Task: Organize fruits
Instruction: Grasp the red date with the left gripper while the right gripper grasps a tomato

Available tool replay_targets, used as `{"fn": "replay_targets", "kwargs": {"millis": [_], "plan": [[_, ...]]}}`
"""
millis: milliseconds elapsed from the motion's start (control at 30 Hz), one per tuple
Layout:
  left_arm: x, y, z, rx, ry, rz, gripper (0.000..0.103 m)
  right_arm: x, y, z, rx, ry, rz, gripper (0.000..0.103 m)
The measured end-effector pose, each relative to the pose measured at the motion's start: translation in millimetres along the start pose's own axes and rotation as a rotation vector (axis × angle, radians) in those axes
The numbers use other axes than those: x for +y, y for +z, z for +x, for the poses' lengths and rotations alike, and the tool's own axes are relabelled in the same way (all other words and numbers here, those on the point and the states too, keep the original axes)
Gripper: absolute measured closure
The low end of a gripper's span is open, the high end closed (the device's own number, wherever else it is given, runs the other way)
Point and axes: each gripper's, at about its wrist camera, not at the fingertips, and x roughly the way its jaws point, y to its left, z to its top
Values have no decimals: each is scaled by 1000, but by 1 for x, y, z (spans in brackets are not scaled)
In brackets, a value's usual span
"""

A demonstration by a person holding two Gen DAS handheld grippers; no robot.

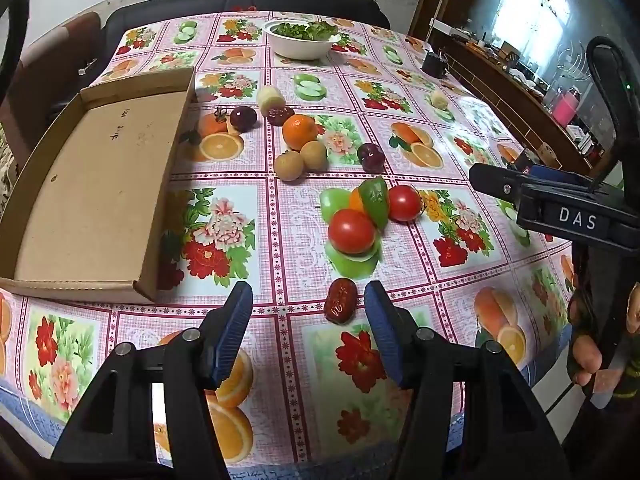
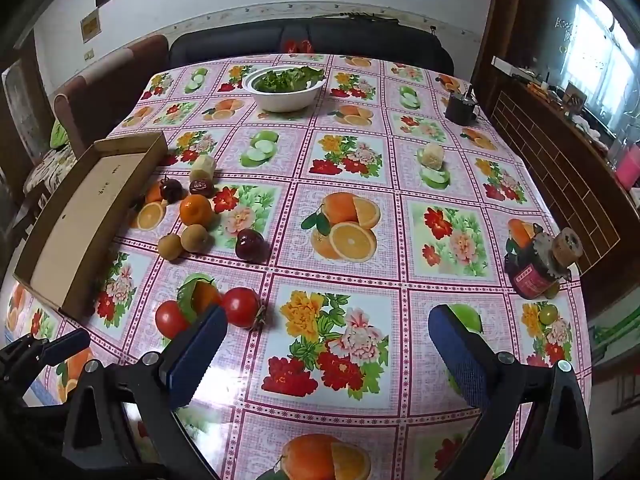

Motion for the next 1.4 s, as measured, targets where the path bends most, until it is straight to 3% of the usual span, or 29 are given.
{"fn": "replay_targets", "kwargs": {"millis": [333, 467, 533, 633, 700, 867, 1167, 1233, 1333, 1400], "plan": [[1, -3, 1, 3, 1, 6, 46, 2, -2, 0, 4, 7, -18, 1], [1, -4, 0, 9, -5, 9, 46, 4, -6, 1, -2, 66, -39, 1], [0, -5, 1, 13, -13, 13, 46, 3, -7, 3, -7, 149, -58, 2], [-4, -6, 3, 28, -35, 30, 46, 5, -12, 4, -50, 270, -95, 10], [-8, -7, 6, 37, -50, 41, 46, 10, -14, 7, -90, 297, -133, 19], [-17, -6, 15, 47, -68, 60, 46, 16, -15, 27, 39, 384, -184, 48], [-16, 0, 38, 57, -71, 70, 46, 31, -13, 64, 100, 417, -245, 58], [-17, -1, 40, 52, -69, 77, 50, 32, -12, 70, 102, 416, -245, 58], [-19, -2, 41, 35, -55, 98, 70, 31, -11, 80, 117, 430, -237, 68], [-19, -2, 41, 31, -55, 103, 80, 29, -11, 81, 105, 448, -226, 69]]}}
